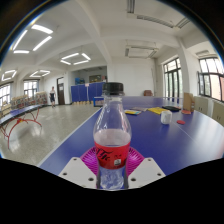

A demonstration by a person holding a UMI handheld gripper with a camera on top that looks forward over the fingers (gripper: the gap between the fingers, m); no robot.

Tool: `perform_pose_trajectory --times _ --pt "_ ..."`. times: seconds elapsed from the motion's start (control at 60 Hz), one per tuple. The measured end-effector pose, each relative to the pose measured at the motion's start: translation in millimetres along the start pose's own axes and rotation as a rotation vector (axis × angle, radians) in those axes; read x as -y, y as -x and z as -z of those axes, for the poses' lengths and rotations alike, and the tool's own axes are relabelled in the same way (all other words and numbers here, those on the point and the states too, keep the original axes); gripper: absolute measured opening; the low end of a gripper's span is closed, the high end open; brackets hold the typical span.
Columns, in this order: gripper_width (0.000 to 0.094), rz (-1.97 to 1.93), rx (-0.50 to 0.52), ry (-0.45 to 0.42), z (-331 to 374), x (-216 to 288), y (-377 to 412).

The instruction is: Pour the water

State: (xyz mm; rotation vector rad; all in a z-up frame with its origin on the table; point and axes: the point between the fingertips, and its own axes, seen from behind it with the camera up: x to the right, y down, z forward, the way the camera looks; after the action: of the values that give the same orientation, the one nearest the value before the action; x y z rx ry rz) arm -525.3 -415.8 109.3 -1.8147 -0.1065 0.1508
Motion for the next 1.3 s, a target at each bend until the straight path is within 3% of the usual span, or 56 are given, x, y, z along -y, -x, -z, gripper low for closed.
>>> perform_pose_trajectory --times 0.117,0.35,0.5,0.633,0.8,0.967,1.067,1.3 --pt "0.0305 -0.049 0.066 -0.041 -2 47 4" --pt "0.0306 -0.245 0.225 -0.237 -45 213 -22" --pt "0.0306 -0.679 0.486 -0.287 -102 318 -43" --pt "0.0306 -1.220 0.725 -0.282 -174 366 -121" --pt "0.0305 -1.775 0.796 -0.297 -276 350 -232" --pt "0.0306 -2.051 0.714 -0.268 -352 291 -293" --pt "0.0304 -2.180 0.661 -0.267 -358 252 -324" --pt "0.0302 -2.217 0.690 -0.194 -380 246 -318"
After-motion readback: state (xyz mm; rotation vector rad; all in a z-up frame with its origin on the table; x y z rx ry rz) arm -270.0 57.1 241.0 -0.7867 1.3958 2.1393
